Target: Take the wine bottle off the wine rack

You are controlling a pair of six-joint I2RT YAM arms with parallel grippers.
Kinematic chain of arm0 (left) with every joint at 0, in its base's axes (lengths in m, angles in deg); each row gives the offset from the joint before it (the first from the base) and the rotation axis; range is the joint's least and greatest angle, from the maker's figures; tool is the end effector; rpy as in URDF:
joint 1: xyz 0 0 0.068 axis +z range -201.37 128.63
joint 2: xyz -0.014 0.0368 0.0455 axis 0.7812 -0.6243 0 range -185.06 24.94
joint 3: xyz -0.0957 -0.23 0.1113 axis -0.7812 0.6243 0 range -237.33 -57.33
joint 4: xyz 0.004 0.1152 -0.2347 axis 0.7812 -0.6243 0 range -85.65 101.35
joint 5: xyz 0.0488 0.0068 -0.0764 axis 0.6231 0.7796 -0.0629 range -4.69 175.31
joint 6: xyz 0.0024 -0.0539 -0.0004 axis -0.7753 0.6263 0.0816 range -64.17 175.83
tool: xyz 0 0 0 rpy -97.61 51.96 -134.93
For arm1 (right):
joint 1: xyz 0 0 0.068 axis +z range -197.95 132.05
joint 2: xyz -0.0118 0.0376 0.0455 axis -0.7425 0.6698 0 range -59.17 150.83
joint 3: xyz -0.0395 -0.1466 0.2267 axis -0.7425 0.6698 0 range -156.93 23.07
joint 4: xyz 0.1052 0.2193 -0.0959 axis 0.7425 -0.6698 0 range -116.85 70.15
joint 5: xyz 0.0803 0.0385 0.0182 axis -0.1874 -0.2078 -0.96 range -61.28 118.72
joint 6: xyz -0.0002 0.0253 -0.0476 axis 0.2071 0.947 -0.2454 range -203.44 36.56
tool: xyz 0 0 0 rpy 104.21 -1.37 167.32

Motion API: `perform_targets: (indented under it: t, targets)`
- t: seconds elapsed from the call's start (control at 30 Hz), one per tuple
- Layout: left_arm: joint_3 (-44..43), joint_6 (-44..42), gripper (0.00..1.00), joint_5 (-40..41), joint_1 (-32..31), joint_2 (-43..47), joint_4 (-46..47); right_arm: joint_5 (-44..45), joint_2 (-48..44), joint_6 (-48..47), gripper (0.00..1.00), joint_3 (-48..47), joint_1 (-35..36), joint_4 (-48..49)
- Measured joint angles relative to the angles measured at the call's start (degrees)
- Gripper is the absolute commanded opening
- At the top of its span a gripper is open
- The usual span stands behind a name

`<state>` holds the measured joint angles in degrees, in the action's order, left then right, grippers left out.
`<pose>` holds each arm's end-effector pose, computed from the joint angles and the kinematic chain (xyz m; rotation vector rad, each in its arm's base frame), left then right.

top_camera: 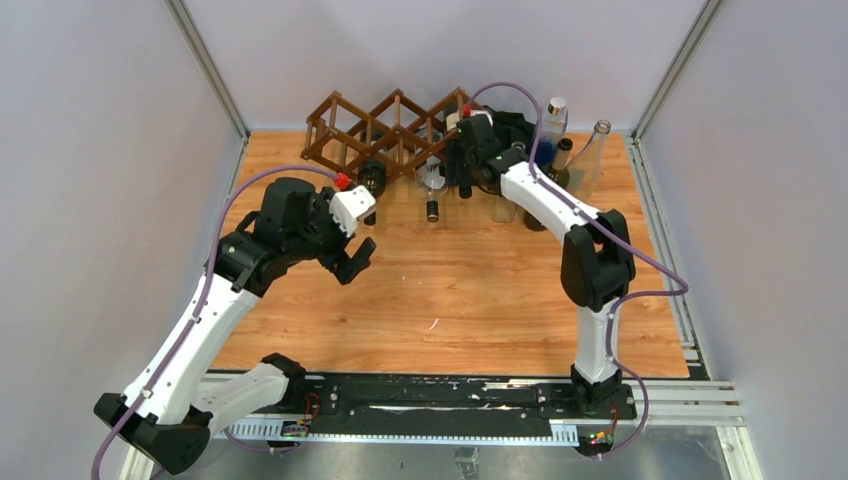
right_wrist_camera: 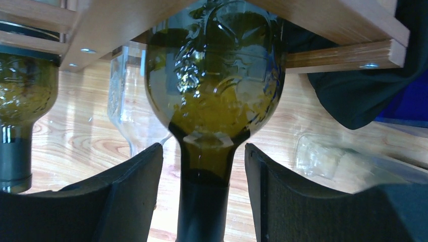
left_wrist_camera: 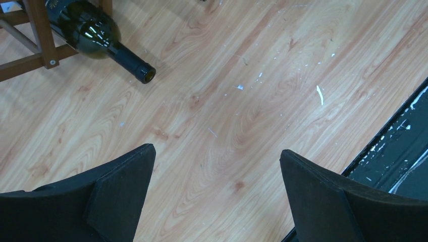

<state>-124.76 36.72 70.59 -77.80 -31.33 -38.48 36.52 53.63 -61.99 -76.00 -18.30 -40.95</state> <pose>0.1633 -0.0912 0.3717 0.9946 2.0107 -0.3573 0.4059 0.2255 0.2946 -0.0789 2.1935 0.3594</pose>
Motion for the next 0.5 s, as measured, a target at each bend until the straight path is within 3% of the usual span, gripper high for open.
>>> perform_targets:
  t: [0.33,0.5]
  targets:
    - [0.0,-0.4,1.00,0.0,0.0,0.3,0.0,1.2,4.2,-1.0,0.58,-3.5,0.1,-0.9]
    - [0.0,-0.4,1.00,0.0,0.0,0.3,0.0,2.3,4.4,-1.9,0.39,-3.7,0.1,-1.4]
